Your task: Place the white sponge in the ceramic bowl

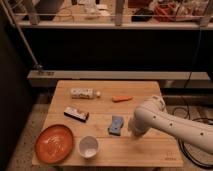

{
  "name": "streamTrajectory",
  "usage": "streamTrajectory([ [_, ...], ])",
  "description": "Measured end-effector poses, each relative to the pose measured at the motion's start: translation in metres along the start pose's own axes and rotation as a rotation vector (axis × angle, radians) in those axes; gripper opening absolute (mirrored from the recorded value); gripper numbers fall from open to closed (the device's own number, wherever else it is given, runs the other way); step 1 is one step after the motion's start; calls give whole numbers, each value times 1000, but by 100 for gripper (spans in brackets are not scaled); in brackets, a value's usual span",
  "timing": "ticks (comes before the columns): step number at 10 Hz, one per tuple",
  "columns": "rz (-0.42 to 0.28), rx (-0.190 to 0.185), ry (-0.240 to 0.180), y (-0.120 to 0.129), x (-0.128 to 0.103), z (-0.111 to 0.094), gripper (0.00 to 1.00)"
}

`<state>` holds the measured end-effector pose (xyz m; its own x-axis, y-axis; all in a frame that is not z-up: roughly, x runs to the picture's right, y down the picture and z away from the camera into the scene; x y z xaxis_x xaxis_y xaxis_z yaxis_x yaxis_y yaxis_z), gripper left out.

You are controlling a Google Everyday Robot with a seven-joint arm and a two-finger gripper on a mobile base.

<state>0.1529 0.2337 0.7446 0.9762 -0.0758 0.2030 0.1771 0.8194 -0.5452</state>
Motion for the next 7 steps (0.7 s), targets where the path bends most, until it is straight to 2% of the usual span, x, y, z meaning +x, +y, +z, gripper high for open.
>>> streamTrajectory([
  [1, -4, 9, 0, -3, 0, -1, 61],
  [4, -9, 27, -2, -9, 0, -2, 62],
  [7, -46, 19, -19, -15, -8, 1, 80],
])
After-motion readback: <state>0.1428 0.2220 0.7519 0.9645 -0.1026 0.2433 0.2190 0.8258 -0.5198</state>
